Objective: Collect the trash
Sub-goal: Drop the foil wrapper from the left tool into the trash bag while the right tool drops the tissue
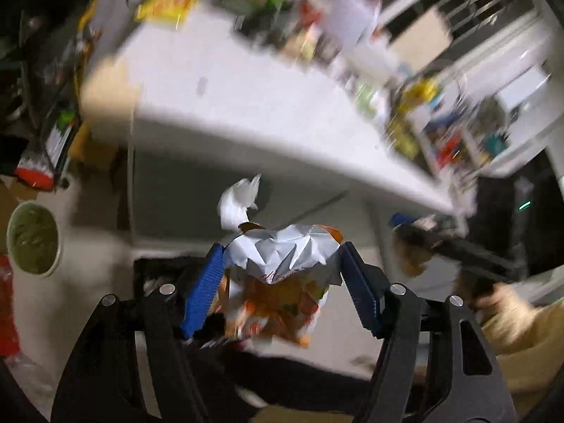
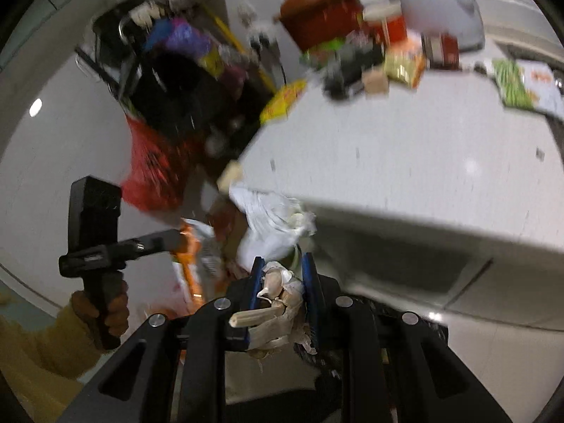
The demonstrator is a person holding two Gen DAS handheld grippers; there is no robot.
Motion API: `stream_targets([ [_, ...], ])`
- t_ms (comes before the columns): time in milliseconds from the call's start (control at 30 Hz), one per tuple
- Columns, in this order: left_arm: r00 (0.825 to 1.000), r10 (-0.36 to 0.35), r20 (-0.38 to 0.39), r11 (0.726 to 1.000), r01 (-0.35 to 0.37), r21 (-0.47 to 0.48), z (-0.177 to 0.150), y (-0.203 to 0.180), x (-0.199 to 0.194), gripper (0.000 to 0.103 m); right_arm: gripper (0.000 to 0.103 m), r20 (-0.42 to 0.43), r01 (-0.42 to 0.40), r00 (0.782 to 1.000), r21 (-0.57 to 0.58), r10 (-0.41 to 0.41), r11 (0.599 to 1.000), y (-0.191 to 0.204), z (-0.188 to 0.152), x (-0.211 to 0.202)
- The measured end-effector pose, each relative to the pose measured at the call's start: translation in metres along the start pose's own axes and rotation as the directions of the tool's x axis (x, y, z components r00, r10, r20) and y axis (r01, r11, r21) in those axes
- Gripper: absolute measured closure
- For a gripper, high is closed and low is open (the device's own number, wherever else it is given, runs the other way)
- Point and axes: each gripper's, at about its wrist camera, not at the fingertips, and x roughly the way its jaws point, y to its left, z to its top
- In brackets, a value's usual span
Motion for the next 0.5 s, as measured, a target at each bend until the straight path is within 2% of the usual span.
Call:
stream_targets([
  [167,0.984,0.08,-0.16,0.995,-0.088,-0.041,-0.04,0.04,0.095,0.038,0.081,-0.14,0.083,0.987,0.026,-0.078,0.996,-0.036,-0.046,0.07],
  [267,0.963,0.133,-0.235,0.989,-0.144,-0.029,-0.062,0.058,0.152,0.038,0.081,-0.216,0.136,0.969,0.071,-0.118,0.988,-0.07,-0.075,0.12],
  [333,0.947,0.148,-0.286,0.985,-0.166,-0.039,-0.076,0.071,0.184,0.038,0.081,-0.277,0.187,0.949,0.106,-0.151,0.977,-0.098,-0.096,0.161],
  [433,0.898,0.224,-0.38,0.968,-0.252,-0.025,-0.094,0.095,0.238,0.037,0.078,-0.358,0.25,0.914,0.129,-0.19,0.96,-0.128,-0.117,0.206],
  [467,0.878,0.251,-0.407,0.958,-0.285,-0.024,-0.096,0.101,0.248,0.036,0.065,-0.379,0.275,0.902,0.13,-0.209,0.953,-0.136,-0.124,0.218],
  [500,0.846,0.287,-0.449,0.943,-0.333,-0.024,-0.1,0.11,0.262,0.033,0.054,-0.404,0.297,0.887,0.126,-0.224,0.947,-0.143,-0.13,0.229],
])
